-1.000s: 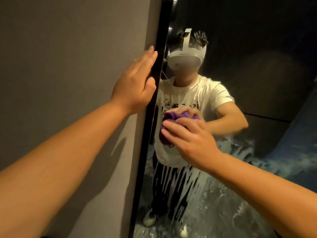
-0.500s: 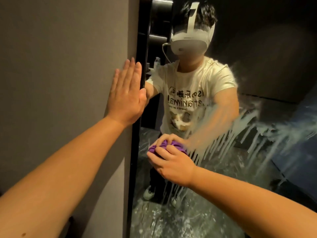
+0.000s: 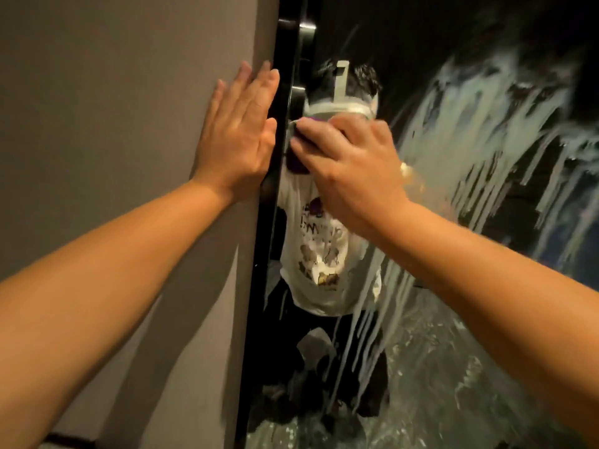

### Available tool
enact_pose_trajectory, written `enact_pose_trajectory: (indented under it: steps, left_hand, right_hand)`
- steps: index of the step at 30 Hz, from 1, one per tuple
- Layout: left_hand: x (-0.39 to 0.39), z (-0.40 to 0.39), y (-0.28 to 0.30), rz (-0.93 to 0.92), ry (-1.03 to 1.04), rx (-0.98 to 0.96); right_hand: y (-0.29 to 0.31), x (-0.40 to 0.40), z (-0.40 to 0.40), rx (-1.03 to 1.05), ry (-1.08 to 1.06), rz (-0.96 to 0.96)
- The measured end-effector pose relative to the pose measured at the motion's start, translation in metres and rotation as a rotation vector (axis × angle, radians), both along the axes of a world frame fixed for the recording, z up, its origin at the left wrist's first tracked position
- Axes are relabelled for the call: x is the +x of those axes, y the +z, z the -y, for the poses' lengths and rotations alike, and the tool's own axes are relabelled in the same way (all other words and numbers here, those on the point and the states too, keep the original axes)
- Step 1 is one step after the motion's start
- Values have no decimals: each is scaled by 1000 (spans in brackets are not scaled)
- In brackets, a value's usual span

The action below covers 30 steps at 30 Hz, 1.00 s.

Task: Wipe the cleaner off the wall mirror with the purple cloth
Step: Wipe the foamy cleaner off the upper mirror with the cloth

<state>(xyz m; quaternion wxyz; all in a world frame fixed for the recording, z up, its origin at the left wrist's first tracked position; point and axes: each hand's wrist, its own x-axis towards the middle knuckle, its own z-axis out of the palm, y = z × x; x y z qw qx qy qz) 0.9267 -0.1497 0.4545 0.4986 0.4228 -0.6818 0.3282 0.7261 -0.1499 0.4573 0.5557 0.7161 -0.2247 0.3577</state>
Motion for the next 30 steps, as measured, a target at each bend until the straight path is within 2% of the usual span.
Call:
enact_pose_trajectory:
  steps: [4, 6, 8, 9, 11, 12, 16, 18, 21, 24, 26, 28, 30]
  left_hand:
    - [5, 4, -56, -19, -53, -66]
    - [3, 2, -83, -33, -60, -66]
    - [-1, -2, -105, -55, -67, -41]
    - [-4, -3, -112, -69, -72, -29]
    - [-8, -6, -120, -105, -91, -12]
    - [-9, -7, -120, -124, -105, -10]
    - [-8, -8, -117, -210, -169, -9]
    - [-5, -8, -120, -235, -189, -2]
    - [1, -9, -123, -225, -218, 6]
    - [6, -17, -123, -212, -242, 72]
    - [8, -19, -121, -173, -230, 95]
    - [9, -16, -119, -147, -225, 103]
    - [10, -13, -118, -139, -225, 95]
  right_hand:
    - [-136, 12, 9, 79, 137, -87]
    - [-200, 1, 4, 220, 114, -178]
    - [-243, -10, -2, 320, 100, -292]
    - [-250, -12, -4, 286, 95, -341]
    - [-237, -15, -7, 158, 83, -371]
    - [-217, -17, -9, 117, 90, -321]
    - [-102, -16, -18, -20, 16, 112]
    - [-76, -6, -16, -29, -40, 174]
    - [-126, 5, -11, -10, -40, -19]
    - [-243, -6, -16, 216, -3, -410]
    - [-277, -15, -21, 313, 11, -552]
    - [-236, -14, -18, 206, 81, -537]
    - [-146, -4, -17, -60, 124, -310]
